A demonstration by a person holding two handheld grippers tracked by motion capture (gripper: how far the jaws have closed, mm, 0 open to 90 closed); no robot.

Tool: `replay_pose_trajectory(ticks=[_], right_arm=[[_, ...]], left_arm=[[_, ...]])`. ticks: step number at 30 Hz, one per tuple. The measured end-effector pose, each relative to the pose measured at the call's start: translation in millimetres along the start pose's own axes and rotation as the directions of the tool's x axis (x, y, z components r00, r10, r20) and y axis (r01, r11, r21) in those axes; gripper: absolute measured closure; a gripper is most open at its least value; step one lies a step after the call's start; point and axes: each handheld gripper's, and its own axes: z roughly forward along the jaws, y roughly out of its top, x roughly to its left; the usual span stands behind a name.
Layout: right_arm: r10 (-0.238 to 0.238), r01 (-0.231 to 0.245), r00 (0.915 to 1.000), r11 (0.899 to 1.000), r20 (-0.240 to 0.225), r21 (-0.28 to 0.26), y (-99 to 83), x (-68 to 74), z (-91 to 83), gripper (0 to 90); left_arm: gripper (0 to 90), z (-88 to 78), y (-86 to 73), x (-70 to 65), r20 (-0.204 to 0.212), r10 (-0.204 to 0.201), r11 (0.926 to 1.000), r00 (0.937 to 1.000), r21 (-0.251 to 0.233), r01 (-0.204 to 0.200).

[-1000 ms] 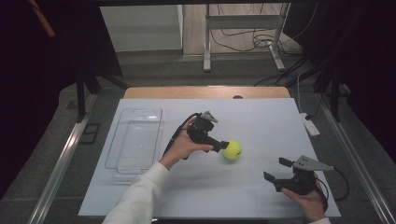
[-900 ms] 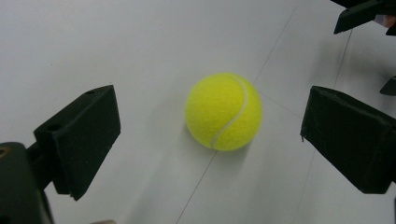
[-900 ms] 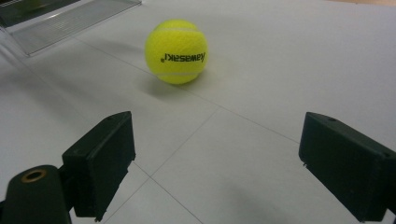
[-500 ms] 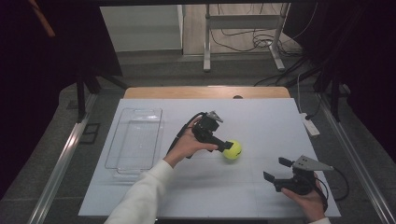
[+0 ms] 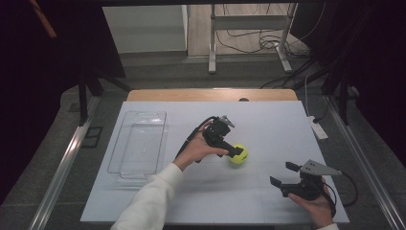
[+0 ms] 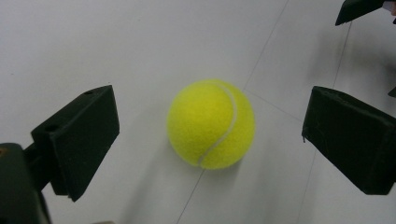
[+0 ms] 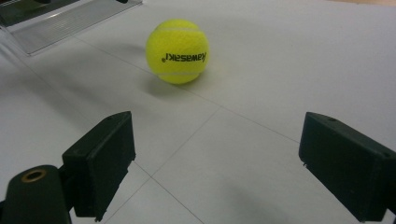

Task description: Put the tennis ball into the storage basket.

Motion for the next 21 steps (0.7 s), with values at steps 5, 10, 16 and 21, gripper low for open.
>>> replay_pose_trajectory(ticks=[5, 10, 16, 21], right_arm=[[0.0, 0.0, 1.0, 1.0, -0.002, -0.001, 0.0, -0.4, 0.1, 10.7], [-0.001, 0.001, 1.0, 1.0, -0.004, -0.001, 0.0, 0.1, 0.1, 10.7], [0.0, 0.0, 1.0, 1.0, -0.005, -0.001, 0.0, -0.1, 0.2, 10.7], [-0.001, 0.001, 1.0, 1.0, -0.005, 0.0, -0.2, -0.1, 0.3, 10.7]], left_arm=[[4.7, 8.5, 1.1, -0.8, -0.006, 0.015, 0.9994, 0.9999, 0.03, -0.014], [4.6, 13.9, 2.1, -0.1, -0.004, 0.008, 0.9992, 1.0, 0.039, -0.008], [4.8, 22.6, 4.0, 1.0, -0.004, 0.011, 0.9981, 0.9999, 0.061, -0.01], [4.9, 28.5, 4.0, 2.1, -0.005, 0.008, 0.9971, 1.0, 0.075, -0.007]])
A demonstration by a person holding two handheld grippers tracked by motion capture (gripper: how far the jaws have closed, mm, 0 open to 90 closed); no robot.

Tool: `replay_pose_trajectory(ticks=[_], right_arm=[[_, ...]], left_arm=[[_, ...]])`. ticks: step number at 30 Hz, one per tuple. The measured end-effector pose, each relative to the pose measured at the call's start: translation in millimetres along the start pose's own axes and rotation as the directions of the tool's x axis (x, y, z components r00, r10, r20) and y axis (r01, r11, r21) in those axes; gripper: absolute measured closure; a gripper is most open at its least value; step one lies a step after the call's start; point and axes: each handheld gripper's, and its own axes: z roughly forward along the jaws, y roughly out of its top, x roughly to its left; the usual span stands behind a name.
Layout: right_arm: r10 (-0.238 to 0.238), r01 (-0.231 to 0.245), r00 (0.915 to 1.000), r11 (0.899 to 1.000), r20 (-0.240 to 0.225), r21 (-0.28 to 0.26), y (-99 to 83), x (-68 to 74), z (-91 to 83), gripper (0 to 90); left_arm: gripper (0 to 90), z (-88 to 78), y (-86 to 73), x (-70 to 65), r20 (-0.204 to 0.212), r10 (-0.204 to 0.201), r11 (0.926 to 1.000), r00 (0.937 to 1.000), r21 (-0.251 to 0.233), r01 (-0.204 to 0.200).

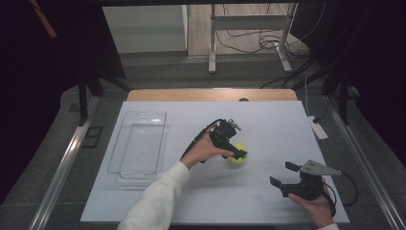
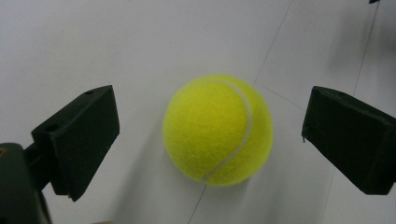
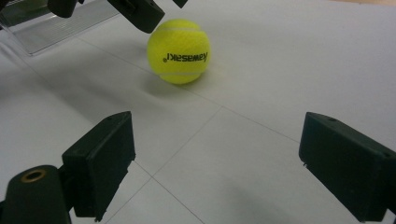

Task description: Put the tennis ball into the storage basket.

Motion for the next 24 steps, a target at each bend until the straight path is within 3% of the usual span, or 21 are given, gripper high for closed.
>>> replay_pose_trajectory(ticks=[10, 24], right_arm=[[0.0, 0.0, 1.0, 1.0, 0.0, 0.002, -0.2, -0.2, 0.5, 10.7], [0.001, -0.001, 1.0, 1.0, 0.0, 0.004, -0.6, -0.6, 0.9, 10.7]], left_arm=[[5.0, 13.3, -0.5, -1.4, 0.01, -0.004, 0.9996, 0.9999, 0.027, 0.004], [6.6, 23.9, -1.4, -2.8, 0.014, 0.023, 0.9958, 0.9996, 0.088, -0.024]])
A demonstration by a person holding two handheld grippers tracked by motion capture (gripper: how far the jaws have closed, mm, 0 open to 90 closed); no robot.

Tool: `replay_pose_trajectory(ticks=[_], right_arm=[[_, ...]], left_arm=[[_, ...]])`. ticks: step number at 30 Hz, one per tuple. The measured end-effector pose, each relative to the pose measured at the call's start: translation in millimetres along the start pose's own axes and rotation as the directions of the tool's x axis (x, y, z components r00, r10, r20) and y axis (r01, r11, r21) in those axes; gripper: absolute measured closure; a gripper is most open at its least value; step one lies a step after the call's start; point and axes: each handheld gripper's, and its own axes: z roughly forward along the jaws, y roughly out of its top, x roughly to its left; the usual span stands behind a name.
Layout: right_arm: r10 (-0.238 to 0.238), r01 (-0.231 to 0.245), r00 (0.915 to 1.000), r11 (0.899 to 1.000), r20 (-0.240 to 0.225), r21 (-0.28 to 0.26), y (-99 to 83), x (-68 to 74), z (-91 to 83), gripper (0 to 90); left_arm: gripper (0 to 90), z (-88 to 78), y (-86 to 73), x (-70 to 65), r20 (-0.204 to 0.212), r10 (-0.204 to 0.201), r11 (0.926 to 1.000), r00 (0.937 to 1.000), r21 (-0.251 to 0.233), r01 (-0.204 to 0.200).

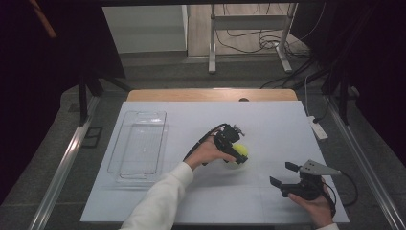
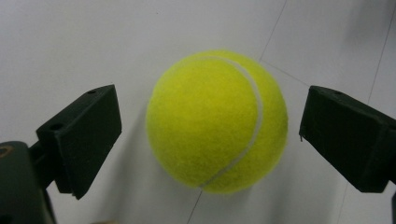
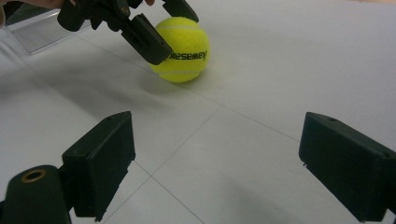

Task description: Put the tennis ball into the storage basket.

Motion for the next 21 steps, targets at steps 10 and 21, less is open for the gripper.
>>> replay_pose_trajectory(ticks=[10, 21], right_arm=[[0.001, -0.001, 1.0, 1.0, 0.006, -0.003, 0.0, -0.1, -0.4, 10.8], [0.002, -0.002, 1.0, 1.0, 0.009, -0.004, 0.2, 0.0, -0.6, 10.9]], left_arm=[[20.3, 7.2, -1.4, -1.6, -0.007, 0.019, 0.9976, 0.9998, 0.066, -0.019], [26.6, 5.8, -0.6, -5.2, -0.038, 0.043, 0.9966, 0.9984, 0.071, -0.04]])
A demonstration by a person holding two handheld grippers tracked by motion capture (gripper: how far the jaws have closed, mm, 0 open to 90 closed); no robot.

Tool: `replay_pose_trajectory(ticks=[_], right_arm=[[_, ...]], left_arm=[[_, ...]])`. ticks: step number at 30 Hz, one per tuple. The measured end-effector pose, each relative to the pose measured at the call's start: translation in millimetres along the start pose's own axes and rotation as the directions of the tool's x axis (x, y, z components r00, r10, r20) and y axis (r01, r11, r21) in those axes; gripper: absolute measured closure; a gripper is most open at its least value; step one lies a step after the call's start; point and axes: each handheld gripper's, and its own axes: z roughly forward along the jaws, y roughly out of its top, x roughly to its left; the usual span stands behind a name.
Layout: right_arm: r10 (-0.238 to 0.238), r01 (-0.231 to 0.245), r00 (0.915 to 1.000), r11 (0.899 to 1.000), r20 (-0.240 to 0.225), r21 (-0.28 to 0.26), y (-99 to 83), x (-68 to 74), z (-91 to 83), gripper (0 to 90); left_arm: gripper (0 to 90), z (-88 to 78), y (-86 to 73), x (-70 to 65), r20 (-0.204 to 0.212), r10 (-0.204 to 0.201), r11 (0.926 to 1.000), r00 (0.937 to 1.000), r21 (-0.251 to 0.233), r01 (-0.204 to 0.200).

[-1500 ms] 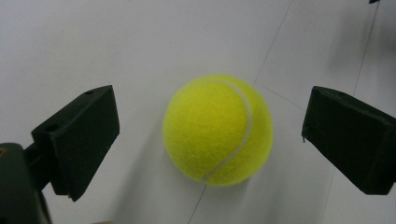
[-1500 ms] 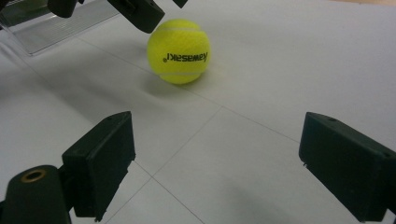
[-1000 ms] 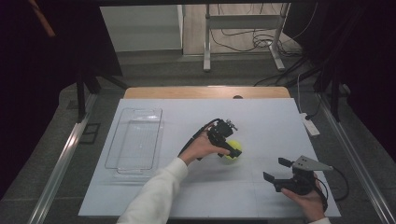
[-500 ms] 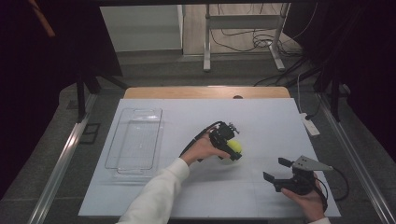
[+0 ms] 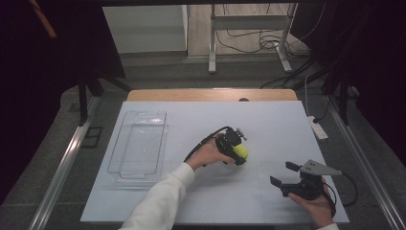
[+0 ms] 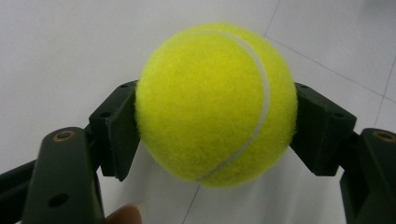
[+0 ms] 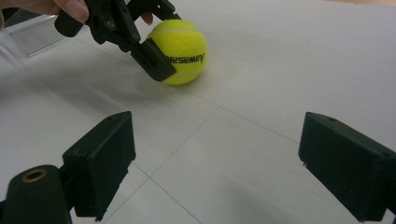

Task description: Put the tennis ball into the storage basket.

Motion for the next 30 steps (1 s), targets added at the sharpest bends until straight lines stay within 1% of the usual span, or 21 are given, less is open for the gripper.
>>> replay_pose_trajectory(ticks=[1, 5, 6, 7, 8, 17, 20, 24, 29, 30], right_arm=[[0.0, 0.0, 1.0, 1.0, 0.0, 0.002, -0.1, -0.1, 0.1, 10.9], [0.001, -0.001, 1.0, 1.0, 0.002, -0.004, 0.0, -0.7, -0.4, 10.9], [0.001, -0.001, 1.0, 1.0, 0.002, -0.003, 0.0, -0.6, -0.4, 10.9], [0.0, 0.0, 1.0, 1.0, 0.002, -0.003, 0.0, -0.5, -0.4, 10.9], [-0.001, 0.001, 1.0, 1.0, 0.001, -0.002, -0.1, -0.4, -0.3, 10.9], [-0.001, 0.001, 1.0, 1.0, 0.004, 0.001, 0.1, 0.1, -0.3, 10.9], [-0.001, 0.001, 1.0, 1.0, 0.003, 0.002, 0.0, 0.2, -0.1, 10.9], [0.0, 0.0, 1.0, 1.0, 0.002, 0.002, -0.2, 0.0, 0.2, 10.9], [0.002, -0.002, 1.0, 1.0, 0.004, -0.004, 0.0, -0.2, -0.9, 10.9], [0.002, -0.002, 1.0, 1.0, 0.005, -0.004, -0.1, -0.5, -1.0, 10.9]], left_arm=[[26.6, -1.0, -0.1, 0.3, -0.005, -0.011, 0.9999, 0.9999, -0.005, 0.011], [26.6, -4.8, -1.1, 1.7, -0.011, -0.008, 0.9999, 0.9999, -0.011, 0.008], [26.6, -7.4, -1.1, 1.2, -0.011, -0.009, 0.9997, 0.9999, -0.023, 0.009], [26.6, -7.4, -1.1, 1.2, -0.011, -0.009, 0.9997, 0.9999, -0.023, 0.009], [26.6, -11.0, -1.1, 0.5, -0.006, -0.008, 0.9994, 0.9999, -0.035, 0.008], [26.6, -18.0, -2.4, -3.9, -0.001, -0.003, 0.9979, 1.0, -0.064, 0.003], [26.5, -20.4, -2.9, -4.6, -0.009, -0.003, 0.9978, 1.0, -0.067, 0.002], [26.4, -25.8, -3.7, -4.3, -0.01, -0.005, 0.9959, 0.9999, -0.09, 0.004], [26.4, -29.2, -4.5, -4.6, -0.013, -0.006, 0.9947, 0.9999, -0.103, 0.004], [26.4, -30.0, -4.6, -4.9, -0.013, -0.011, 0.9937, 0.9999, -0.111, 0.009]])
